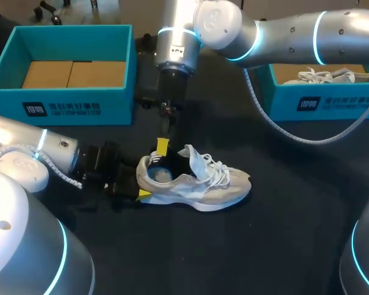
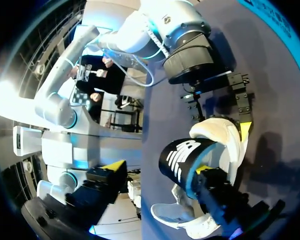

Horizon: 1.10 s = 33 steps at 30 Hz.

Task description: Take the shoe out of the shoebox, open the shoe tongue, remove and reinsert the insole, then place the shoe into the shoebox

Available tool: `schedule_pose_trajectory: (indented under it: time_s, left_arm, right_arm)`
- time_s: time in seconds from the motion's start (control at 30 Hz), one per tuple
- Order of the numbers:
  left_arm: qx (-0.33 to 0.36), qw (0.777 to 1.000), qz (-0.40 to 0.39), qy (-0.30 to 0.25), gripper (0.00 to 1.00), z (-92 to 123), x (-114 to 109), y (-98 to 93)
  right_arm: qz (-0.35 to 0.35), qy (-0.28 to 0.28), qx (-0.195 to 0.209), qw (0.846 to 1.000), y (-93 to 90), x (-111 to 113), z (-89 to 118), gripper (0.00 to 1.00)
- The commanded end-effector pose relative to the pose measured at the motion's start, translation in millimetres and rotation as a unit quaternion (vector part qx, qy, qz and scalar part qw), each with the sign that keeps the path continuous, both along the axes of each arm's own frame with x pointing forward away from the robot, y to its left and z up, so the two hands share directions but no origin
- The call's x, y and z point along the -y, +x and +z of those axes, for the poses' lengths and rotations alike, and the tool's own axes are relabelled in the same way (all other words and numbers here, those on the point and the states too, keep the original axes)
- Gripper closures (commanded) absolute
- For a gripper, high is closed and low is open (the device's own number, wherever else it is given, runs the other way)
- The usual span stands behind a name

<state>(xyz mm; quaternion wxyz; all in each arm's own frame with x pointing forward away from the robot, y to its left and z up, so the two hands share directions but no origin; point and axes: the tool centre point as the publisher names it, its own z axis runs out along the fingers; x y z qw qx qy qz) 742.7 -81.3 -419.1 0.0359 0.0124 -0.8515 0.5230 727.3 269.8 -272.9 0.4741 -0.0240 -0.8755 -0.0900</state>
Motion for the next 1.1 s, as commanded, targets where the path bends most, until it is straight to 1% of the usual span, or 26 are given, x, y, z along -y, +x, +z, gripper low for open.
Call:
schedule_pose_trajectory:
  time_s: [0.03, 0.17, 0.2, 0.23, 0.3, 0.33, 0.43, 0.73, 1.1]
  left_arm:
    - [-0.001, 1.000, -0.001, 0.001, 1.00, -1.1, 1.1, 1.1]
    - [-0.001, 1.000, -0.001, 0.001, 1.00, -1.1, 1.1, 1.1]
    - [-0.001, 1.000, -0.001, 0.001, 1.00, -1.1, 1.1, 1.1]
    - [-0.001, 1.000, -0.001, 0.001, 1.00, -1.1, 1.1, 1.1]
    - [-0.001, 1.000, -0.001, 0.001, 1.00, -1.1, 1.1, 1.1]
    - [-0.001, 1.000, -0.001, 0.001, 1.00, -1.1, 1.1, 1.1]
    - [-0.001, 1.000, -0.001, 0.001, 1.00, -1.1, 1.1, 1.1]
    - [-0.001, 1.000, -0.001, 0.001, 1.00, -1.1, 1.1, 1.1]
    - [-0.001, 1.000, -0.001, 0.001, 1.00, -1.1, 1.1, 1.1]
  right_arm:
    - [0.000, 0.000, 0.000, 1.000, -0.7, 0.1, -2.7, 0.59]
    - [-0.002, 0.002, -0.002, 1.000, -0.4, 1.1, -4.7, 0.73]
    - [-0.001, 0.003, -0.002, 1.000, 0.0, 1.2, -5.5, 0.78]
    - [0.000, 0.005, -0.003, 1.000, 0.3, 1.2, -6.7, 0.85]
    - [0.000, 0.006, -0.003, 1.000, 0.7, 1.8, -8.3, 0.92]
    - [0.000, 0.007, -0.003, 1.000, 0.9, 2.1, -8.9, 1.00]
    - [-0.001, 0.007, -0.003, 1.000, 3.1, 3.4, -7.5, 1.00]
    - [0.012, 0.010, 0.022, 1.000, 13.1, 2.9, 16.1, 1.00]
    - [0.040, 0.014, 0.041, 0.998, 27.2, -8.9, 23.9, 1.00]
